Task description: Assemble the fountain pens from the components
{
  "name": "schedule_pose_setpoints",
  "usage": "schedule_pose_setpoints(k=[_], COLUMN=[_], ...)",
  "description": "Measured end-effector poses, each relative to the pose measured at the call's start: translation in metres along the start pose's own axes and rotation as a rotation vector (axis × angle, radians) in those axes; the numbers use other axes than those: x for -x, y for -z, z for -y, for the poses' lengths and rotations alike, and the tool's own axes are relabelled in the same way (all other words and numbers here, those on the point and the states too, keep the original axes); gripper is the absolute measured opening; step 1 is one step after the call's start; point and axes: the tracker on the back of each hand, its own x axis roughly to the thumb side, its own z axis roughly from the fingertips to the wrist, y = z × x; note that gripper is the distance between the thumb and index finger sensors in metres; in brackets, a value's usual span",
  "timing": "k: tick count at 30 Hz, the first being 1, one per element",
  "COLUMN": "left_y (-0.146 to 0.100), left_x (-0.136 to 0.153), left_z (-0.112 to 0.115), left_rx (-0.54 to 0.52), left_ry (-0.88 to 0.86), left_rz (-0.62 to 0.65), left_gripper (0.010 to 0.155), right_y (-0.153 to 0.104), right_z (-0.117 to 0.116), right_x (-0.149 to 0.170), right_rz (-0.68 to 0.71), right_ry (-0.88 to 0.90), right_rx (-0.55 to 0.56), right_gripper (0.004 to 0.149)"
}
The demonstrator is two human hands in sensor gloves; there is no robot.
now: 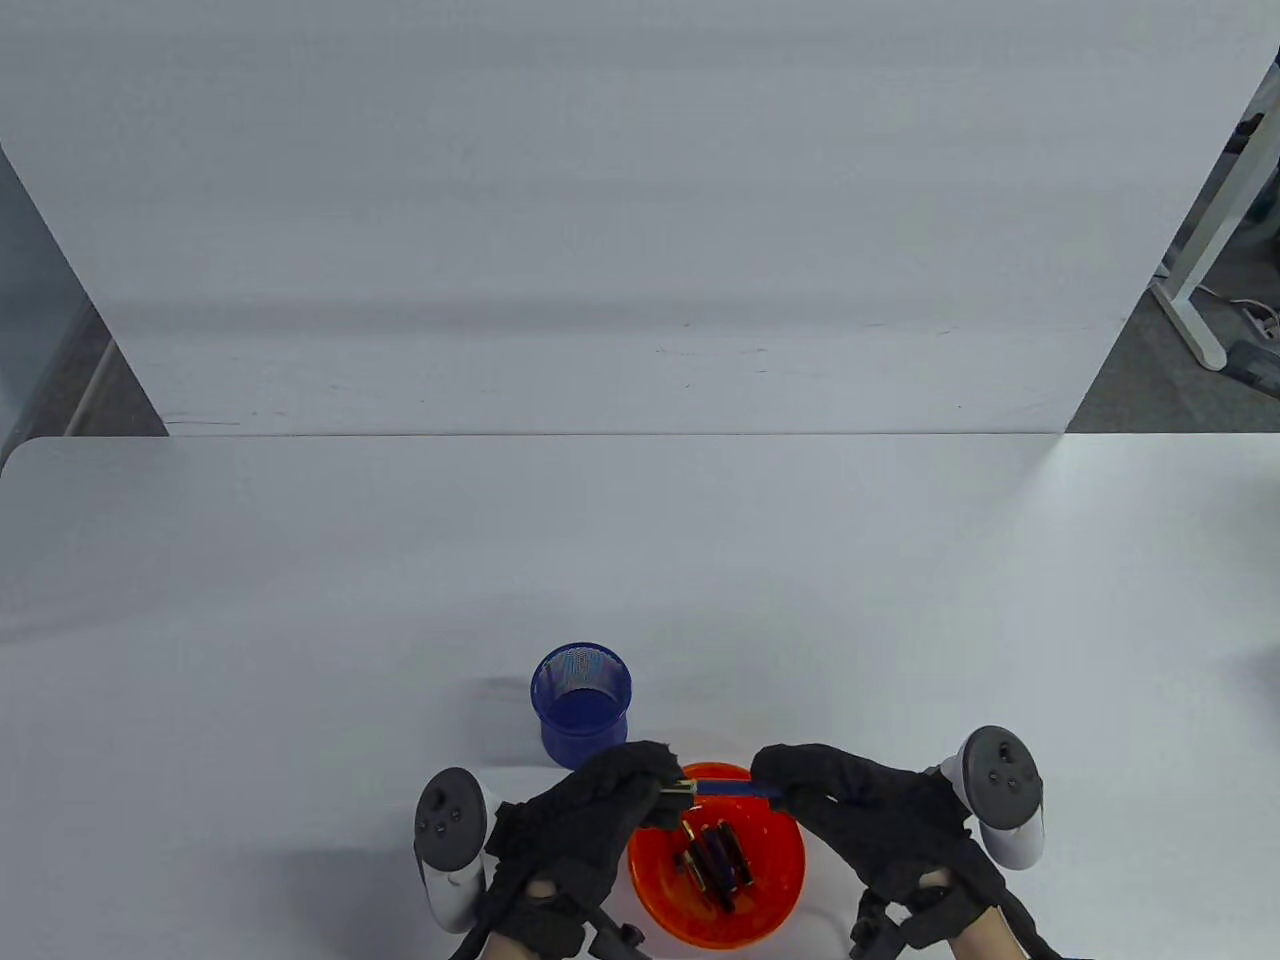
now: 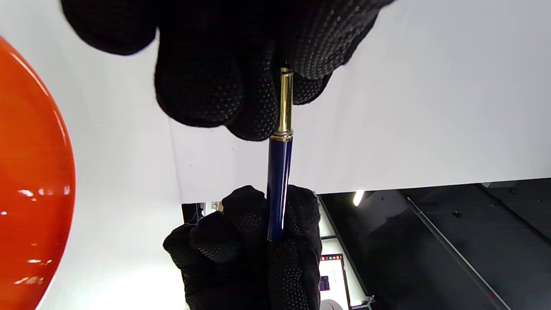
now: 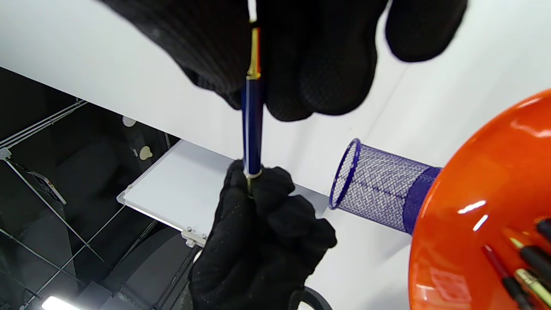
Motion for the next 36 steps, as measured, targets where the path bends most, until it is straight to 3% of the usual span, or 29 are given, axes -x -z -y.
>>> schedule_pose_setpoints(k=[36], left_y=[-0.0008], left_x=[0.0006], left_z=[-0.0018], left_rx=[-0.021], left_ry=[-0.027], left_rz=[0.013], left_gripper=[0.040], right_y=[0.0007], right_z=[-0.0013], right_x=[0.0009], right_rz=[0.011], right_ry=[0.016], right_rx=[-0.028], right_gripper=[0.046])
